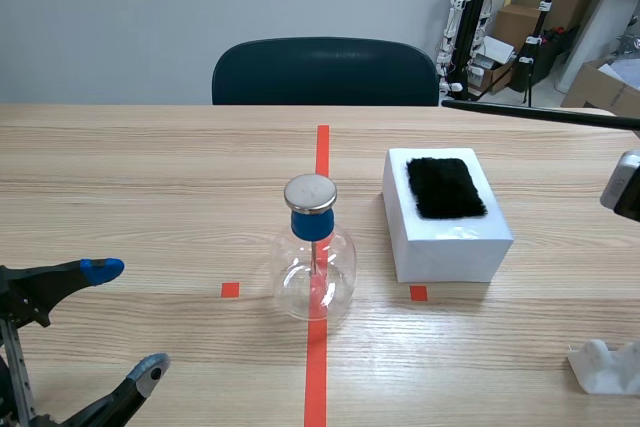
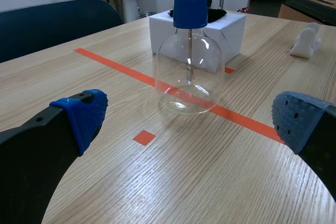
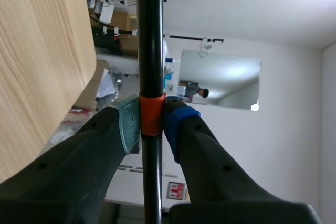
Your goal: Do the electroscope experiment. rub the rod on the fur
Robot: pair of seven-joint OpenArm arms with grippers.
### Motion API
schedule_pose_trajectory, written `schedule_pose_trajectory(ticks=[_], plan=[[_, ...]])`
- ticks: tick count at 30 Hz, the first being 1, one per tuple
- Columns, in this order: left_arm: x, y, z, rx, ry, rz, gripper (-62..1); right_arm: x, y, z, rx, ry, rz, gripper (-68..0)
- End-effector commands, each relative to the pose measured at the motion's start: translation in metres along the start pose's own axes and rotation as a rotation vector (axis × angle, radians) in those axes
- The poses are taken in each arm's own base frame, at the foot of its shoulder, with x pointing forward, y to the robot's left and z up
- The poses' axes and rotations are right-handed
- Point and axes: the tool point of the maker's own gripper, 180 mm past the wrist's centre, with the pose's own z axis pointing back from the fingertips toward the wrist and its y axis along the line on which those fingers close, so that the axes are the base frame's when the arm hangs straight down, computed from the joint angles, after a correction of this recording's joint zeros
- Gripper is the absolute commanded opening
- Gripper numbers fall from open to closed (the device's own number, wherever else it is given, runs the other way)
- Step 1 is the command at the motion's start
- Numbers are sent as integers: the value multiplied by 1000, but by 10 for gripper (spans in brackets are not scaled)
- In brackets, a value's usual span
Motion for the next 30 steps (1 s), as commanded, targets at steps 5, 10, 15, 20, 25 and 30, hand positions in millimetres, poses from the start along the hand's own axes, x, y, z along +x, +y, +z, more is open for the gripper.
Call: schedule_pose_trajectory(ticks=[5, 10, 15, 20, 25, 30], plan=[[8, 5, 0, 7, -31, -12, 14, -8, -28, -14, -31, -16, 218, -678], [8, 5, 0, 7, -31, -12, 14, -11, -25, -15, 4, -28, 324, -678], [8, 5, 0, 7, -31, -12, 14, -12, -22, -15, 23, -34, 371, -678], [8, 5, 0, 7, -31, -12, 14, -12, -22, -15, 22, -32, 371, -678], [8, 5, 0, 7, -31, -12, 14, -10, -21, -14, 24, -43, 371, -678], [8, 5, 0, 7, -31, -12, 14, -9, -20, -14, 37, -69, 382, -678]])
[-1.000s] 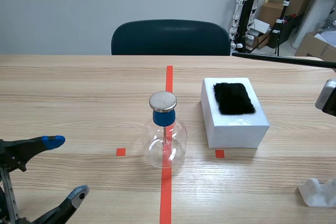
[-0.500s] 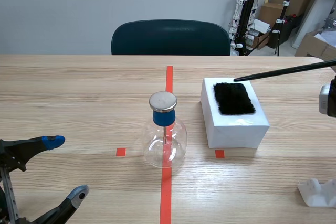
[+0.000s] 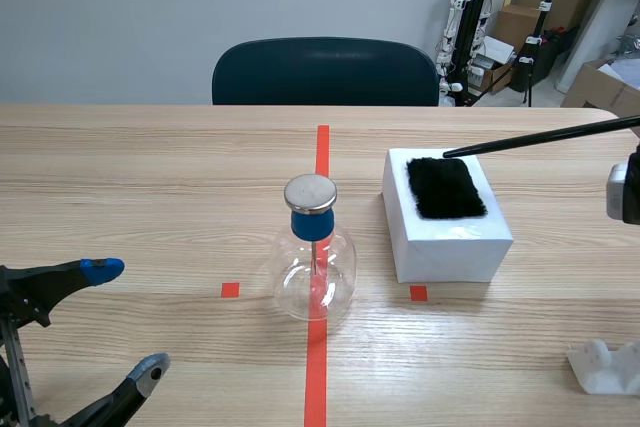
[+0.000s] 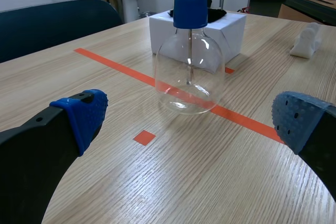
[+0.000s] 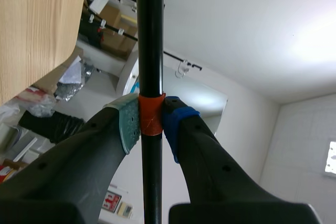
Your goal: Do the electroscope experiment. rub the rod on the fur
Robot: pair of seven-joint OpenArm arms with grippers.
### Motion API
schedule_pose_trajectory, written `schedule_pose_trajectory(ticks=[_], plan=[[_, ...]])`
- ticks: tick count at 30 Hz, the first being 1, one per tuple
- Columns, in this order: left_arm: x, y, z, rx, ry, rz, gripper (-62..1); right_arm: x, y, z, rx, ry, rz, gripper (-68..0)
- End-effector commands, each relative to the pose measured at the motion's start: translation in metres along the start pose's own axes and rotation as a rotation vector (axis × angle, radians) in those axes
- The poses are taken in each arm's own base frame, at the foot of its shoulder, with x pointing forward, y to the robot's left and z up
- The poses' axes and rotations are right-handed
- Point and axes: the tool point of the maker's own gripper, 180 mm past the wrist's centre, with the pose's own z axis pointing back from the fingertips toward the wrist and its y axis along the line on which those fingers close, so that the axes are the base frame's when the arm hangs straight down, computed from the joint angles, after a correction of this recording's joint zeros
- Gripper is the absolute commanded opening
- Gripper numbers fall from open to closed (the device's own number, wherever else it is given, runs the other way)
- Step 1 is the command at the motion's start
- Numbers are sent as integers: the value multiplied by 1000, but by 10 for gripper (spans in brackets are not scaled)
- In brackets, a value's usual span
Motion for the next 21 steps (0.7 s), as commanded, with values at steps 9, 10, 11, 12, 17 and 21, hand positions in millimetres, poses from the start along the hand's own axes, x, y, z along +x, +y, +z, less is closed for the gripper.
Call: schedule_pose_trajectory(ticks=[9, 10, 11, 12, 17, 21], plan=[[8, 5, 0, 7, -31, -12, 14, -13, 0, -2, 71, -28, 62, -678], [8, 5, 0, 7, -31, -12, 14, -13, -1, -3, 72, -28, 68, -678], [8, 5, 0, 7, -31, -12, 14, -13, 0, -4, 79, -28, 69, -678], [8, 5, 0, 7, -31, -12, 14, -13, 1, -4, 90, -28, 68, -678], [8, 5, 0, 7, -31, -12, 14, -7, 1, -11, 106, -32, 65, -678], [8, 5, 0, 7, -31, -12, 14, -2, -5, -16, 94, -42, 79, -678]])
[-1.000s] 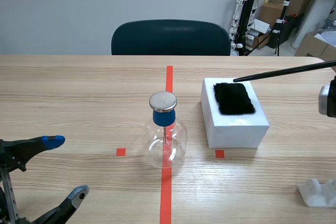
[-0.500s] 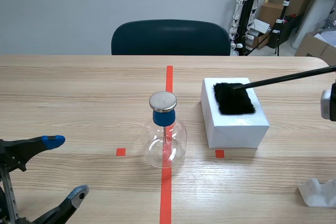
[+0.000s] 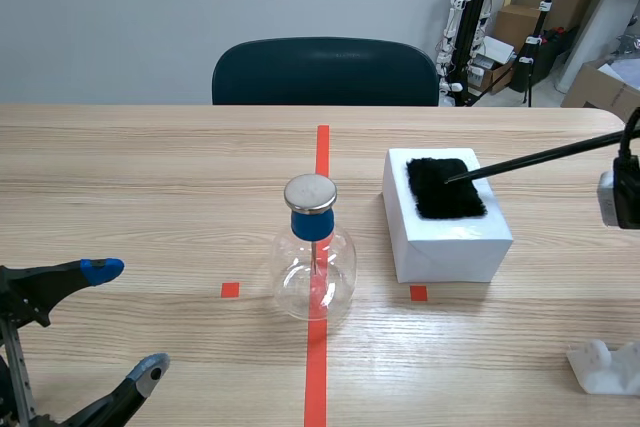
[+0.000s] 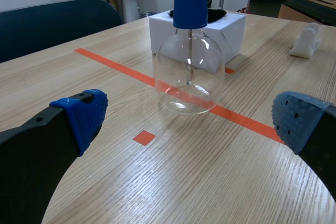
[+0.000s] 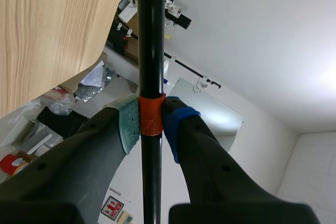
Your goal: Do the electroscope experiment. rub the rod on the fur
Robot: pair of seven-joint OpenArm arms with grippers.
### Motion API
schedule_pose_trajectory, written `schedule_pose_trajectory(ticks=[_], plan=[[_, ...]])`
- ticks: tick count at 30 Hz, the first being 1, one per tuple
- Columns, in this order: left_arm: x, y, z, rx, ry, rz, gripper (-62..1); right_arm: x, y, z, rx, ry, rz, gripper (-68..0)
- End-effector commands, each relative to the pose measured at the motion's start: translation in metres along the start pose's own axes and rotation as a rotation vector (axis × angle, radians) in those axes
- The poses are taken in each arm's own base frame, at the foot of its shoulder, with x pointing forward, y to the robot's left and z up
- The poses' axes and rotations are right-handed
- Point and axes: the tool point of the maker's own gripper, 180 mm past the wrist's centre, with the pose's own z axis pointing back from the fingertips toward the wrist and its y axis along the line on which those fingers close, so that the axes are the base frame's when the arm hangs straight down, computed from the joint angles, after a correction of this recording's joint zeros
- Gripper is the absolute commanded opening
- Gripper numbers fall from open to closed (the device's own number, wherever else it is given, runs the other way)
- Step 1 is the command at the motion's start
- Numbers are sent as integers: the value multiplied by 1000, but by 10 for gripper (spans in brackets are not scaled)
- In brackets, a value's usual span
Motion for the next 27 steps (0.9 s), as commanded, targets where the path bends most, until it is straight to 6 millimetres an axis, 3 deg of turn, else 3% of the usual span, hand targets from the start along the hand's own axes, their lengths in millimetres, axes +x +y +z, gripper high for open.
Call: schedule_pose_trajectory(ticks=[1, 13, 17, 24, 27], plan=[[8, 5, 0, 7, -31, -12, 14, -9, -18, -2, -40, 5, 48, -678], [8, 5, 0, 7, -31, -12, 14, 0, -22, -4, -31, -82, 116, -678], [8, 5, 0, 7, -31, -12, 14, 3, -15, 1, -16, -111, 101, -678], [8, 5, 0, 7, -31, -12, 14, -14, -11, 2, -1, -22, 97, -678], [8, 5, 0, 7, -31, -12, 14, -4, -10, 3, 0, -78, 94, -677]])
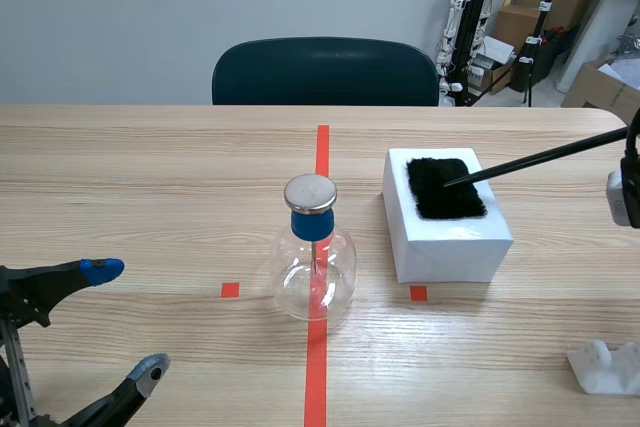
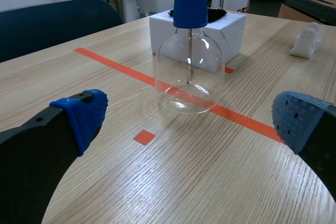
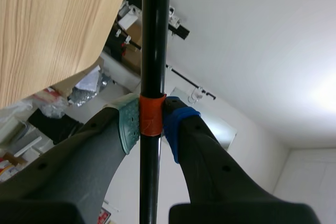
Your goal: Do the electroscope experiment. rub the rod on the fur
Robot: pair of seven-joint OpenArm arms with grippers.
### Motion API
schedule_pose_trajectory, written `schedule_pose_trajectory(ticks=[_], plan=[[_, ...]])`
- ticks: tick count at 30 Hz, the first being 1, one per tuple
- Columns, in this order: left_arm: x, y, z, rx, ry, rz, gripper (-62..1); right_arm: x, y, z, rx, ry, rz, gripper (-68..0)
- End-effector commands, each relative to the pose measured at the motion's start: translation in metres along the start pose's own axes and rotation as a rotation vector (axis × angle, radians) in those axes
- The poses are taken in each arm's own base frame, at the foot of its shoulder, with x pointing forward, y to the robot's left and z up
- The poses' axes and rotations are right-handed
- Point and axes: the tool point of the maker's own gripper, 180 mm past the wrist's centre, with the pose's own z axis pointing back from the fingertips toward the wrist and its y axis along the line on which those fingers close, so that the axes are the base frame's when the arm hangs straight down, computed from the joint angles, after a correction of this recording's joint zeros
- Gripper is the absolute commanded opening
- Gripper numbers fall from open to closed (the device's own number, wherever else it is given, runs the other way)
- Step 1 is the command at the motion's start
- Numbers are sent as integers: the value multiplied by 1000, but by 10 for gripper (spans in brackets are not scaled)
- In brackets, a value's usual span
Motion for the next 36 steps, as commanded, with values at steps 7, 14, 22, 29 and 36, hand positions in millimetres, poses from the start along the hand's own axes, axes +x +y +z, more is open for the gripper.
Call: schedule_pose_trajectory(ticks=[7, 14, 22, 29, 36], plan=[[8, 5, 0, 7, -31, -12, 14, 4, -14, 1, -37, -59, -5, -678], [8, 5, 0, 7, -31, -12, 14, -15, -12, 1, -25, 48, 14, -678], [8, 5, 0, 7, -31, -12, 14, 14, -12, 1, -29, -103, 3, -677], [8, 5, 0, 7, -31, -12, 14, -19, -1, 0, 43, 72, -23, -678], [8, 5, 0, 7, -31, -12, 14, -4, 1, -3, 53, 7, -46, -677]])
